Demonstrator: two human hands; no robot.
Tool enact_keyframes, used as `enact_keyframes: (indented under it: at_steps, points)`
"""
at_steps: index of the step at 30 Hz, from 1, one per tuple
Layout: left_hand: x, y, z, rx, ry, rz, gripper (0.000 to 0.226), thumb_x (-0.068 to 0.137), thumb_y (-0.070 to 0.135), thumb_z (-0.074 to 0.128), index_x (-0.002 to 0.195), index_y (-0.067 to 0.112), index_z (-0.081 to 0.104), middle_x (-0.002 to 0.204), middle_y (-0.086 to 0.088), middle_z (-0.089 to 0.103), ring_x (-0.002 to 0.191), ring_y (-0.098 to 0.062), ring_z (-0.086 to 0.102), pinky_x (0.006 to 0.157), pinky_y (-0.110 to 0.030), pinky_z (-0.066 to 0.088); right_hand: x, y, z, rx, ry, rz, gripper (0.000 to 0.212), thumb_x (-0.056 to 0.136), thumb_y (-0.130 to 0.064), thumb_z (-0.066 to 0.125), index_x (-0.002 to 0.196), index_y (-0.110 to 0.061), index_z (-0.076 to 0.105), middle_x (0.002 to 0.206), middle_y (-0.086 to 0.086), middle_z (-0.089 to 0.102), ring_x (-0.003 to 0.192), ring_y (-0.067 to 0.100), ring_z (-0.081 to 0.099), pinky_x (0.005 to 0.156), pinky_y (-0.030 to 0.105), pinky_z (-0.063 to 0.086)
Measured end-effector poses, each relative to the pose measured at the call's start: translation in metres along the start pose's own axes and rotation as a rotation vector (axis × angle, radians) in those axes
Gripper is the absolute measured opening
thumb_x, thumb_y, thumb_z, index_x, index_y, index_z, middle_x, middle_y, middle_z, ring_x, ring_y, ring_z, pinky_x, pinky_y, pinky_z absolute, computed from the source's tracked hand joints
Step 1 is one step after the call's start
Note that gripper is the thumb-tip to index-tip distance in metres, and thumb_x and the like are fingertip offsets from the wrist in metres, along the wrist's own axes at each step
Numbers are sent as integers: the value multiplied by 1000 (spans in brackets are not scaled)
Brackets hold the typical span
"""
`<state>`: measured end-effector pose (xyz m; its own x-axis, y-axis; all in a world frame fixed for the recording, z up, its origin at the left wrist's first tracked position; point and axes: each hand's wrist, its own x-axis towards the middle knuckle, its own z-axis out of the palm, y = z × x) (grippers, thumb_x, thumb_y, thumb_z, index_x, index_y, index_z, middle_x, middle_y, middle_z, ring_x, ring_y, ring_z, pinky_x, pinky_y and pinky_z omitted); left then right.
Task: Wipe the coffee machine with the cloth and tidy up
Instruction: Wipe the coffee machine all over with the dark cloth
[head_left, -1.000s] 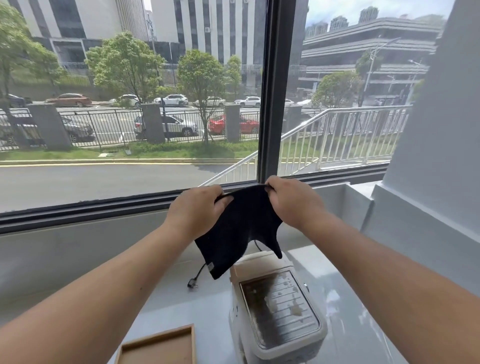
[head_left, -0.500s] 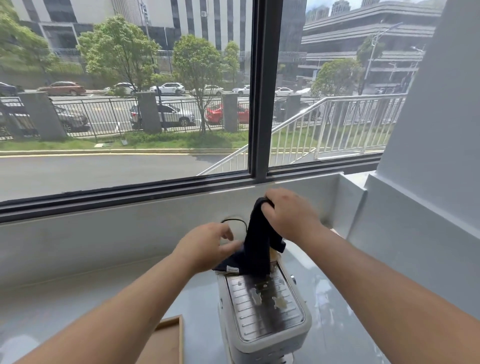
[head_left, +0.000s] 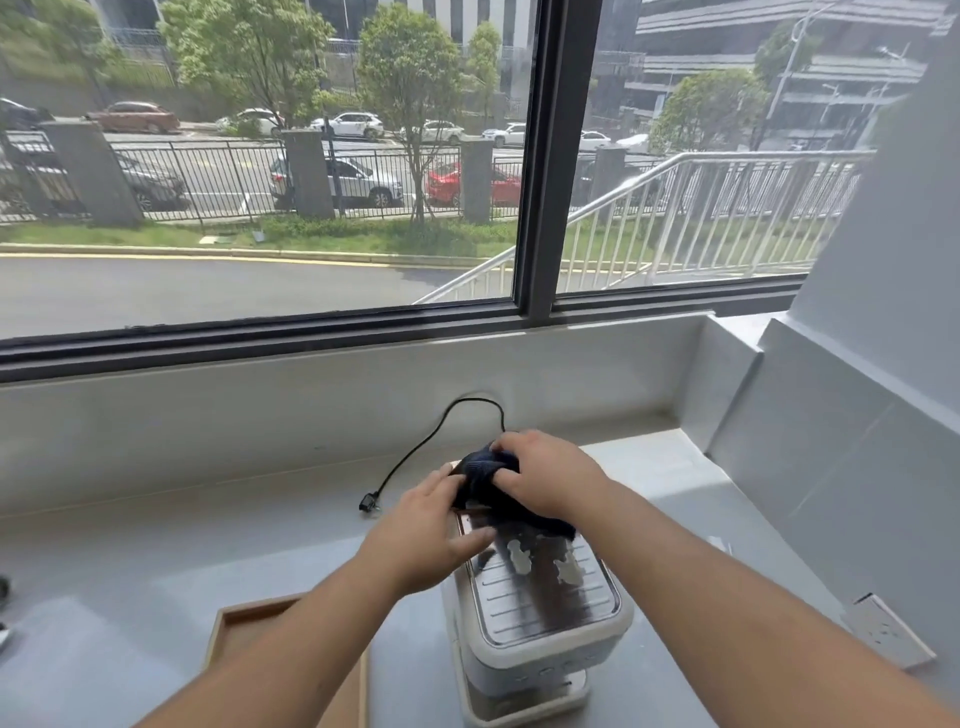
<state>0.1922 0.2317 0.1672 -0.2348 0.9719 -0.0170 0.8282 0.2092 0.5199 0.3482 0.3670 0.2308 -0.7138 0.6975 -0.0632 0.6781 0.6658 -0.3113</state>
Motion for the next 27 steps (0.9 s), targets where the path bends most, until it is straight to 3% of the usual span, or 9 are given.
enact_keyframes:
  at_steps: [4, 9, 13, 19, 23, 27]
  points:
    - [-4, -3, 15, -74, 42, -32, 71, 99, 63, 45, 161, 30, 32, 174, 12, 16, 155, -15, 27, 120, -32, 27, 2, -3, 25, -90, 41, 7, 44, 91, -40, 55, 134, -31, 61, 132, 6, 61, 121, 34, 55, 101, 46, 49]
    - [-9, -3, 30, -88, 62, -30, 69, 105, 53, 41, 166, 31, 17, 176, 11, 3, 157, -16, 23, 123, -39, 30, 6, -10, 43, -147, 140, 36, 37, 90, -32, 54, 126, -26, 60, 123, 8, 58, 111, 34, 51, 92, 45, 49]
    - [-11, -4, 34, -76, 98, -24, 65, 108, 49, 39, 166, 32, 18, 176, 11, 4, 154, -18, 28, 119, -41, 35, 7, -12, 53, -147, 157, 24, 34, 90, -27, 54, 124, -21, 57, 120, 9, 57, 107, 33, 50, 89, 43, 46]
    - [-13, -3, 38, -23, 146, -31, 59, 110, 43, 37, 165, 27, 25, 176, 6, 11, 155, -21, 26, 124, -41, 26, 1, -12, 56, -100, 131, 20, 33, 91, -26, 52, 124, -20, 56, 118, 9, 58, 106, 34, 49, 92, 46, 47]
    - [-10, -6, 39, 92, 125, -36, 65, 107, 55, 29, 165, 26, 22, 176, 7, 5, 162, -15, 2, 130, -47, 2, -5, -10, 54, -69, 113, 38, 30, 93, -29, 51, 122, -22, 56, 113, 6, 56, 106, 31, 48, 90, 44, 45]
    - [-12, -10, 36, 163, 175, 40, 82, 97, 76, 13, 166, 31, 16, 175, 12, -1, 161, -12, -4, 130, -46, -5, -16, -8, 59, -62, 116, 18, 30, 93, -31, 52, 122, -23, 56, 111, 5, 53, 103, 29, 46, 90, 42, 41]
